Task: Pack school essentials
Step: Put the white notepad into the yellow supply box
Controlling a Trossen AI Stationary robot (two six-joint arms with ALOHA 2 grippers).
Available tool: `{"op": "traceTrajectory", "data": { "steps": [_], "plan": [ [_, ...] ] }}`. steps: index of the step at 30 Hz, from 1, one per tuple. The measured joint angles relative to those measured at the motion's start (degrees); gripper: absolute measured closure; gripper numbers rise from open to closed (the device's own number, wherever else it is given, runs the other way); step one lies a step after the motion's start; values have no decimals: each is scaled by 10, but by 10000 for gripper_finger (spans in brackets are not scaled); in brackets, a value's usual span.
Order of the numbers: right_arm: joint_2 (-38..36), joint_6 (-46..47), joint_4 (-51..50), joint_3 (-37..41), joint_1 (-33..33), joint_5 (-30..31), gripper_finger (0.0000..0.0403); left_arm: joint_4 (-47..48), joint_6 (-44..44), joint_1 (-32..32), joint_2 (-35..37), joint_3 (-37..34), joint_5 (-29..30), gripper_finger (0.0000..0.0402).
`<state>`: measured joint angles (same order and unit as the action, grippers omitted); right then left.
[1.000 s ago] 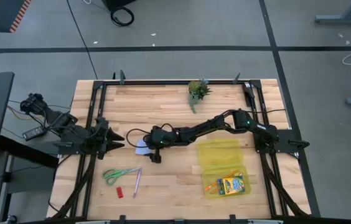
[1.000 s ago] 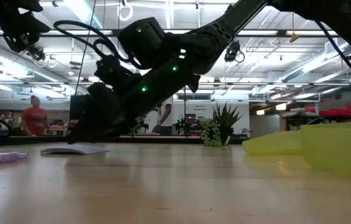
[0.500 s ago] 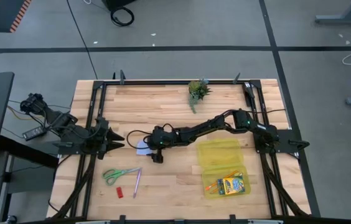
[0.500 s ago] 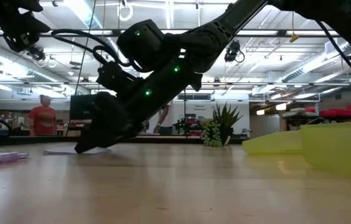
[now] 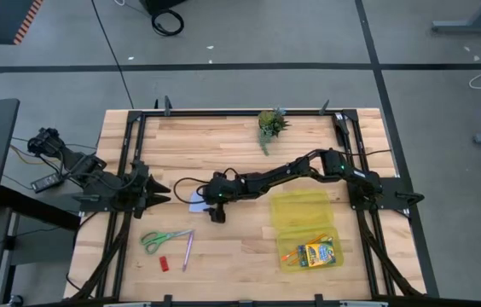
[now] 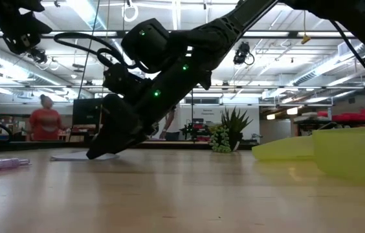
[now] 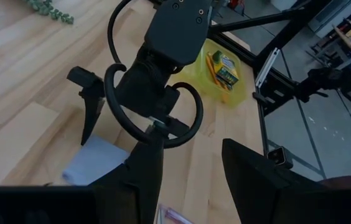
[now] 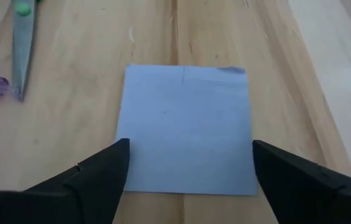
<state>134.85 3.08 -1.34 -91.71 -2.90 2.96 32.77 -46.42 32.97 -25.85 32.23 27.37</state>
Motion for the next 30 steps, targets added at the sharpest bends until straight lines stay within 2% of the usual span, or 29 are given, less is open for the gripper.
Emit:
{"op": "traceTrajectory", "data": {
  "steps": [7,22,30],
  "plan": [
    [1,-1,3,1,0,1,86,0,-7,0,0,0,-2,230],
    [-15,-17,-13,3,0,0,91,0,-4,0,0,0,-5,230],
    [-17,-17,-15,3,0,-1,115,1,-5,0,0,0,-6,230]
  ]
}}
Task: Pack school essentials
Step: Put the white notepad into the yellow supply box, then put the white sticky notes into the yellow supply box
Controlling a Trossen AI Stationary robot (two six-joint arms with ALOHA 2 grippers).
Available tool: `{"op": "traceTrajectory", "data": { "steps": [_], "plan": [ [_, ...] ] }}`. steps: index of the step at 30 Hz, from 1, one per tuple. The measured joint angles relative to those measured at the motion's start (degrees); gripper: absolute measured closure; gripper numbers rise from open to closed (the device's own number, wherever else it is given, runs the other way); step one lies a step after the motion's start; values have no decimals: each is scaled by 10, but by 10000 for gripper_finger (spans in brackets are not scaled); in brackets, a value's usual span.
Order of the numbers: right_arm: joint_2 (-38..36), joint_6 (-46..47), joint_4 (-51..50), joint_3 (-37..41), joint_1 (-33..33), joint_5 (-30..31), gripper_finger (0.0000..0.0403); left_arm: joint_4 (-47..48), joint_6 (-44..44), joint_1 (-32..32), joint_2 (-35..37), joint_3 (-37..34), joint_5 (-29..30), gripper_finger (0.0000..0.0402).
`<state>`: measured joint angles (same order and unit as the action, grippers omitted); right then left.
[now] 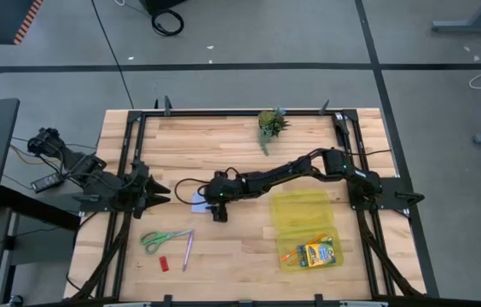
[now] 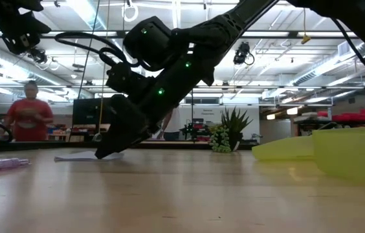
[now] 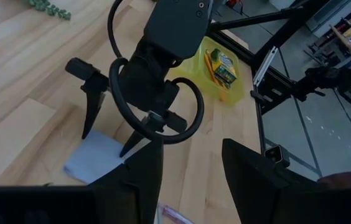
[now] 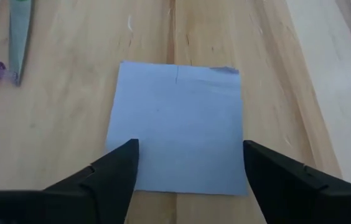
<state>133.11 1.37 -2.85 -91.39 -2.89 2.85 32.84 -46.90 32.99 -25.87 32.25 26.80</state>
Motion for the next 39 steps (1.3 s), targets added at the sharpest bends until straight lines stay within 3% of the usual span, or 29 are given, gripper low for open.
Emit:
{"op": "traceTrajectory", "data": {
  "steps": [16,35,39],
  "plan": [
    [-61,0,-124,1,-5,-7,121,2,2,0,0,0,-1,230],
    [-60,10,-77,1,10,1,121,3,11,0,0,0,-1,230],
    [-59,2,-30,26,10,1,121,3,14,0,0,0,-1,230]
  ]
}}
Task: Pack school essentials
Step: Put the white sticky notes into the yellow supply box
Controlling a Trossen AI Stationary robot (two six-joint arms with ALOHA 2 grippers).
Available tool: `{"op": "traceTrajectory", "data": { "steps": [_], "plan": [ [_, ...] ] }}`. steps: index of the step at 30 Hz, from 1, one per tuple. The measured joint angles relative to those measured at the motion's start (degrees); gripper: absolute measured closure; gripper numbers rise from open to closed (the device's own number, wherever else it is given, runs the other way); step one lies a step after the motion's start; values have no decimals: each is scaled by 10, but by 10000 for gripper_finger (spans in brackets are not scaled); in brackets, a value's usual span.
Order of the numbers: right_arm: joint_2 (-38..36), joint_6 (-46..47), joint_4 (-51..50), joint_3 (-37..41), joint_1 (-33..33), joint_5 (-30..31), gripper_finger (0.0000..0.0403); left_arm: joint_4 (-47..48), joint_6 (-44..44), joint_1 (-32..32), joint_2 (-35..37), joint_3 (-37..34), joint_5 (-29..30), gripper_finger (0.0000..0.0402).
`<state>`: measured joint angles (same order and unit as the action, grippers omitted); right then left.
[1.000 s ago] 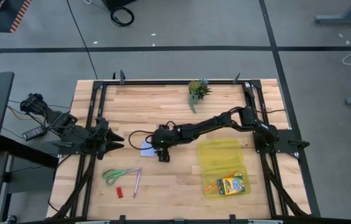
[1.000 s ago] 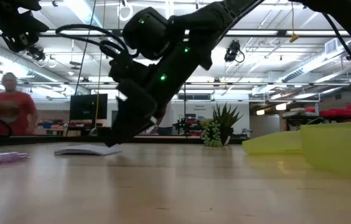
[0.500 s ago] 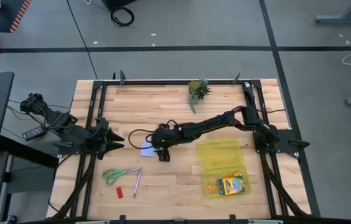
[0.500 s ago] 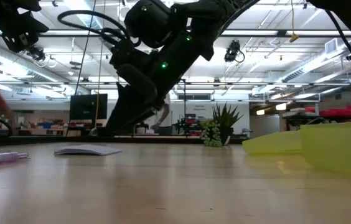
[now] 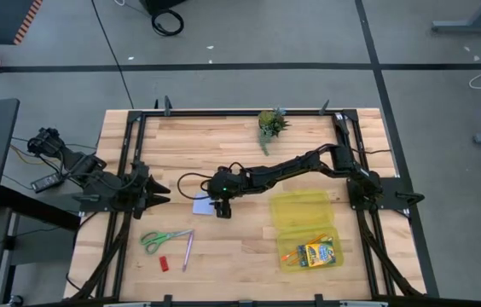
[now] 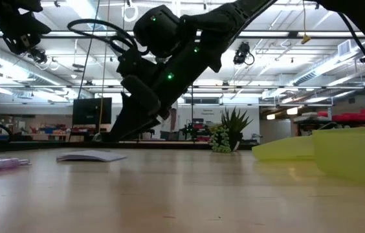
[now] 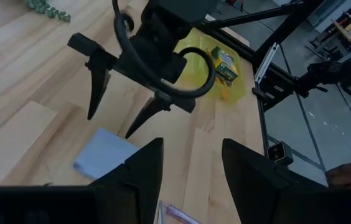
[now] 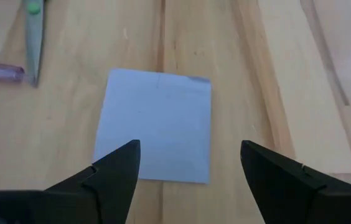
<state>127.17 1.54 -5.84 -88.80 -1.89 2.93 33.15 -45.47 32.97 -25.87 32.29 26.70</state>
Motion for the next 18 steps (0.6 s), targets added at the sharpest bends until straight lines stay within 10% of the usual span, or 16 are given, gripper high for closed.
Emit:
{"op": "traceTrajectory", "data": {
  "steps": [18],
  "plan": [
    [42,-3,63,-14,-1,6,121,-2,3,0,0,0,0,230]
  ]
}}
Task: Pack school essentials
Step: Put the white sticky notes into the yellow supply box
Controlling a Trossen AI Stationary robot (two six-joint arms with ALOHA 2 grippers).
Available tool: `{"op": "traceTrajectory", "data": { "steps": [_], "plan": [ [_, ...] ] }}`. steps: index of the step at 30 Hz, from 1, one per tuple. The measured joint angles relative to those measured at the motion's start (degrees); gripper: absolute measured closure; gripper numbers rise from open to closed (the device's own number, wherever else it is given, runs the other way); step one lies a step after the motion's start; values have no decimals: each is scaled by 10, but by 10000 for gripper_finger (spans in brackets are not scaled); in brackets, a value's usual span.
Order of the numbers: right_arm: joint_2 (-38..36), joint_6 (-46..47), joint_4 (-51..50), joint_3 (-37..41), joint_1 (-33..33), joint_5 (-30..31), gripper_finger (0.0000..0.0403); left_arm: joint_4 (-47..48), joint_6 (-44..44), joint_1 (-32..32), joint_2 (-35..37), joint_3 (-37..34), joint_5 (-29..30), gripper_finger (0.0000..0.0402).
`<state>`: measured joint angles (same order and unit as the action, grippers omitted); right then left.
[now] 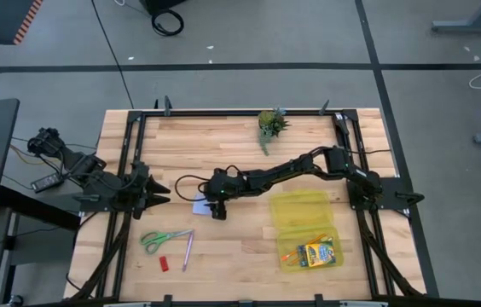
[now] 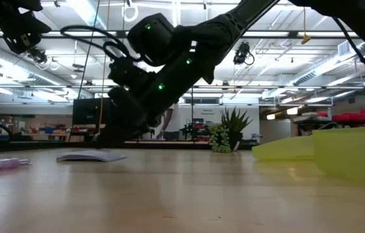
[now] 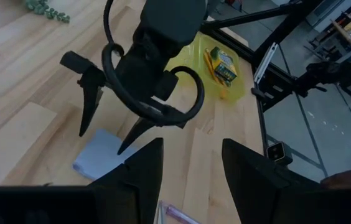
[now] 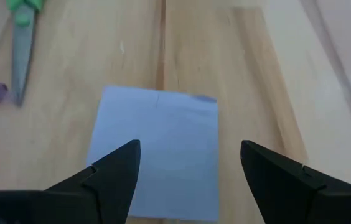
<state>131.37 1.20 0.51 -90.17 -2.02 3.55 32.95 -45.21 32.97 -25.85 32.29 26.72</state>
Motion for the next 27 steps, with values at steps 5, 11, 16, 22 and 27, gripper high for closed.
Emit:
{"op": "traceTrajectory", "data": {
  "steps": [5,11,16,22,27],
  "plan": [
    [-2,10,-8,-1,0,-2,121,0,-5,0,0,0,0,230],
    [-2,7,-10,-1,-2,-2,121,0,-6,0,0,0,0,230],
    [-2,7,-10,-1,-1,-2,121,0,-6,0,0,0,0,230],
    [-2,7,-10,-1,-1,-2,121,0,-6,0,0,0,0,230],
    [-2,7,-10,-1,-1,-2,120,1,-6,0,0,0,0,230]
  ]
}}
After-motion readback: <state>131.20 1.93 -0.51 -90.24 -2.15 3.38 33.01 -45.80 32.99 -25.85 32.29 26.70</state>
